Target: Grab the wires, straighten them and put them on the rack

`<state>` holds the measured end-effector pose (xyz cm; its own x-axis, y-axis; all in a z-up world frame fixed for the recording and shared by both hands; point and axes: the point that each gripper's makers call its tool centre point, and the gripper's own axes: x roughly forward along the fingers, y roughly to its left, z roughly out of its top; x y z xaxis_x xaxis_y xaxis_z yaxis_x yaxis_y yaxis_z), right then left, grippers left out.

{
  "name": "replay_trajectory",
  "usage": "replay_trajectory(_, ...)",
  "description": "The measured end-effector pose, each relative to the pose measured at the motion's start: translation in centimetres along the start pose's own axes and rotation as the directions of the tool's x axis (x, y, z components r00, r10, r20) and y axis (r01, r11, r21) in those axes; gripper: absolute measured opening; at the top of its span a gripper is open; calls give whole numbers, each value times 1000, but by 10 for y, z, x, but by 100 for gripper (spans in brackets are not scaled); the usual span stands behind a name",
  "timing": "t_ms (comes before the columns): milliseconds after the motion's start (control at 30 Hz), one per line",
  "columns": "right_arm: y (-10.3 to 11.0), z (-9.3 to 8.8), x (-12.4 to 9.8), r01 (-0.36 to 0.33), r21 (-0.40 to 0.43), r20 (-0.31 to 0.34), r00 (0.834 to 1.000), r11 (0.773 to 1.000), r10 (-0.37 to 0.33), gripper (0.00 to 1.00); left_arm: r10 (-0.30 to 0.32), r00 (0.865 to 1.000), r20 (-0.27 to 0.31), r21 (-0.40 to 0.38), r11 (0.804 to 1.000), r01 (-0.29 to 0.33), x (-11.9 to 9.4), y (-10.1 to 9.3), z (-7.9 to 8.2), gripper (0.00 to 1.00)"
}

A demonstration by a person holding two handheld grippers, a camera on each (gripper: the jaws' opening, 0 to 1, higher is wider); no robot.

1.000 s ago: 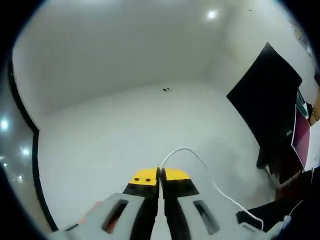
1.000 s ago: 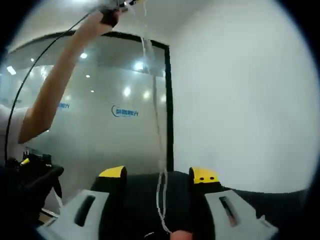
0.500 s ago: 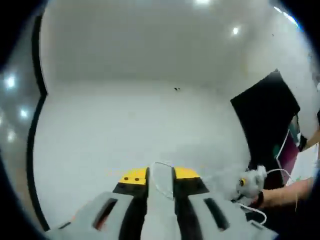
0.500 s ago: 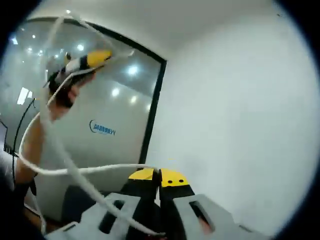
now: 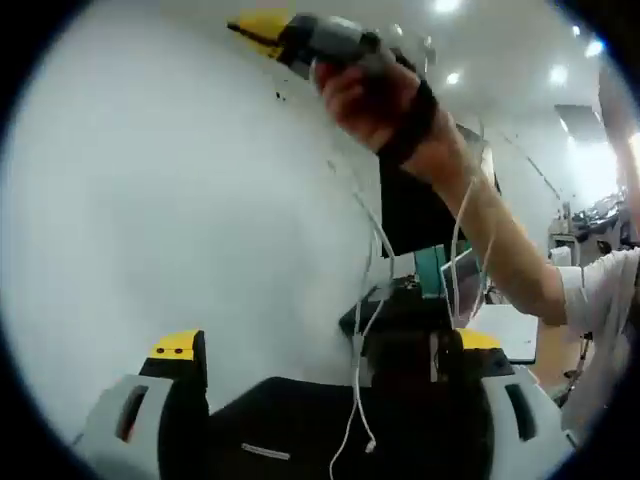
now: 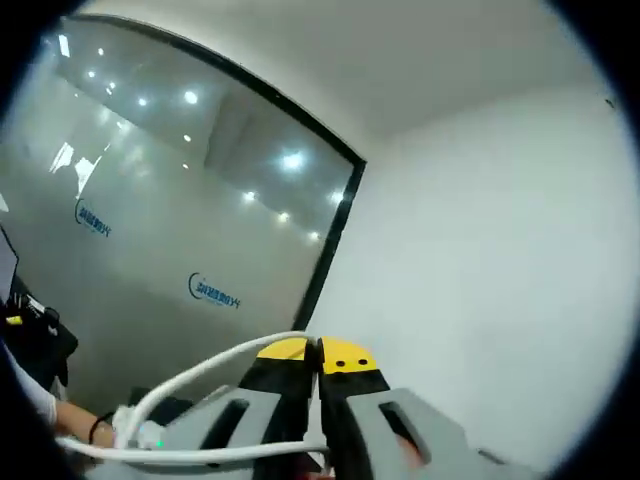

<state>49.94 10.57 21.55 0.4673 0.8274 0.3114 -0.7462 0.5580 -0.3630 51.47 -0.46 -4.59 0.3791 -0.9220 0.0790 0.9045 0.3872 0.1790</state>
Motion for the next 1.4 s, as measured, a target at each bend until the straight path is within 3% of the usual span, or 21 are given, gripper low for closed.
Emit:
replay_trajectory(100, 23, -11, 8, -49, -29, -32, 998, 998, 48, 0, -101, 995, -7, -66, 993, 100, 11, -26, -11, 96)
replay_trajectory(167, 34, -14, 7, -69, -32, -27, 997, 997, 68, 0, -78, 997, -4, -67, 995, 77, 10, -28, -12, 90)
replay_trajectory(200, 39, -12, 8, -81, -30, -23, 997, 996, 80, 1, -74, 997, -21, -47, 996, 73, 6, -29, -13, 75)
replay_trajectory(267, 45, -10, 5, -81, -42, -8, 997, 996, 81, 1, -61, 998, -2, 18, 998, 61, -4, -31, -5, 13)
replay_trajectory(300, 46, -10, 3, -81, -55, -2, 997, 995, 81, 1, -26, 1000, -8, 48, 998, 27, -13, -26, 1, 2)
replay_trajectory(400, 40, -5, 0, -71, -78, 23, 997, 994, 73, 1, 96, 995, 20, 198, 975, -99, -55, -1, 44, 1)
replay_trajectory(467, 40, -4, -2, -73, -73, 50, 996, 995, 77, 1, 163, 986, 46, 226, 959, -169, -79, 14, 67, 1)
replay_trajectory(600, 53, -8, 3, -95, -92, 90, 991, 991, 103, 2, 316, 944, 94, 192, 925, -329, -134, 50, 118, 0)
replay_trajectory(633, 55, -11, 6, -94, -101, 87, 991, 990, 103, 2, 361, 929, 79, 214, 904, -369, -148, 60, 126, 0)
replay_trajectory(667, 59, -17, 9, -91, -115, 78, 992, 989, 101, 2, 421, 904, 72, 260, 867, -425, -164, 72, 135, 0)
replay_trajectory(733, 62, -34, 18, -68, -174, 42, 996, 982, 77, 7, 506, 862, 25, 310, 816, -488, -187, 92, 140, 0)
replay_trajectory(767, 52, -42, 35, -53, -232, 1, 999, 971, 54, 8, 532, 847, 7, 310, 804, -507, -196, 101, 141, 0)
replay_trajectory(833, 62, -76, 46, -54, -281, -56, 998, 958, 39, 7, 575, 818, -22, 330, 777, -537, -213, 115, 144, 0)
replay_trajectory(900, 77, -101, 59, -54, -285, -63, 997, 957, 38, 7, 653, 750, -106, 371, 725, -580, -235, 141, 132, 0)
replay_trajectory(967, 91, -127, 73, -57, -294, -77, 996, 954, 35, 7, 697, 702, -146, 419, 686, -595, -251, 155, 120, 0)
replay_trajectory(1033, 103, -145, 86, -54, -295, -69, 997, 954, 35, 7, 764, 624, -165, 490, 613, -620, -275, 169, 107, 0)
replay_trajectory(1100, 113, -169, 119, -62, -302, -66, 997, 951, 43, 7, 795, 581, -173, 523, 574, -630, -292, 179, 93, 0)
replay_trajectory(1200, 119, -218, 148, -48, -195, -119, 993, 980, 25, 7, 773, 590, -233, 499, 616, -610, -309, 207, 53, 0)
replay_trajectory(1233, 124, -238, 157, -40, -162, -150, 989, 986, 15, 7, 783, 571, -248, 488, 610, -624, -319, 214, 36, 0)
replay_trajectory(1300, 159, -285, 158, -117, -159, -221, 972, 980, 80, 7, 772, 564, -291, 440, 632, -638, -333, 231, 2, 0)
replay_trajectory(1400, 186, -341, 171, -175, -159, -284, 951, 972, 124, 7, 752, 525, -398, 363, 655, -663, -357, 249, -61, 0)
